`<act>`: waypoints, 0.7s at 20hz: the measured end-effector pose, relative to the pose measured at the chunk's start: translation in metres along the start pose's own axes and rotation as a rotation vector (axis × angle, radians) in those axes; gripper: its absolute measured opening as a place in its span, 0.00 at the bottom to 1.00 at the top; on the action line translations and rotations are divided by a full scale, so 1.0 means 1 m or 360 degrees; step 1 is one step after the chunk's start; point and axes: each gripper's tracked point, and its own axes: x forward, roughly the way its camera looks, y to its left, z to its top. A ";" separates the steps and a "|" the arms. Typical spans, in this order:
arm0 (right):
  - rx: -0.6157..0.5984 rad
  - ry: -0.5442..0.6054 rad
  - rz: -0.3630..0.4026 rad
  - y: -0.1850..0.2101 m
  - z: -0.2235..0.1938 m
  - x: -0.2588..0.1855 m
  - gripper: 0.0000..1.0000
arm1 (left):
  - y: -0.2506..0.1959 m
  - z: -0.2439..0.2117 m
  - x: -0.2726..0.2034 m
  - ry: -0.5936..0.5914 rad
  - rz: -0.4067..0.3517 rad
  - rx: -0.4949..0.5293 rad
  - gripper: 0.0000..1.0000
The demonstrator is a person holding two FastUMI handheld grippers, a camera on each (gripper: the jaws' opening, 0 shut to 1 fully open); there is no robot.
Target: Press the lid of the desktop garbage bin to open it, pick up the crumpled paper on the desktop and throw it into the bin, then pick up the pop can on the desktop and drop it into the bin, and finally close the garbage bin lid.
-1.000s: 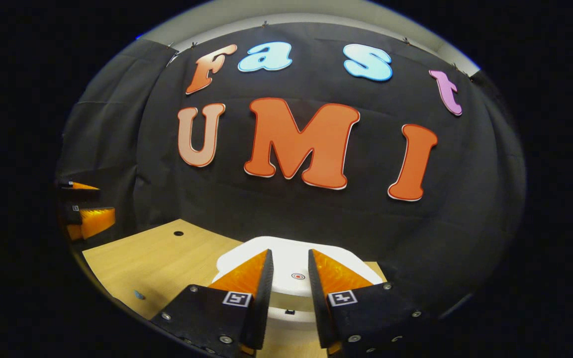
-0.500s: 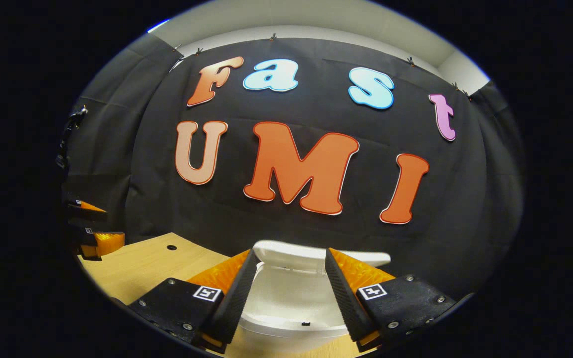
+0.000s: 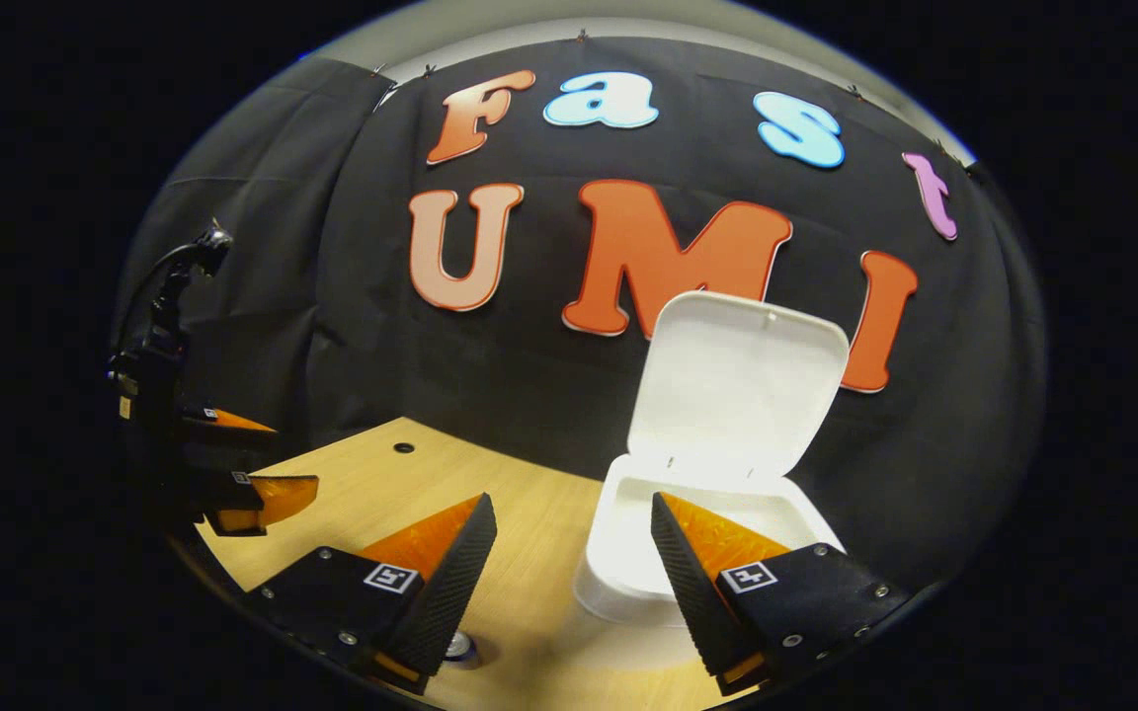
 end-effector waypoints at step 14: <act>0.0102 0.0342 0.0207 0.057 -0.096 -0.006 0.96 | -0.015 -0.131 0.012 0.0681 -0.0193 -0.0098 1.00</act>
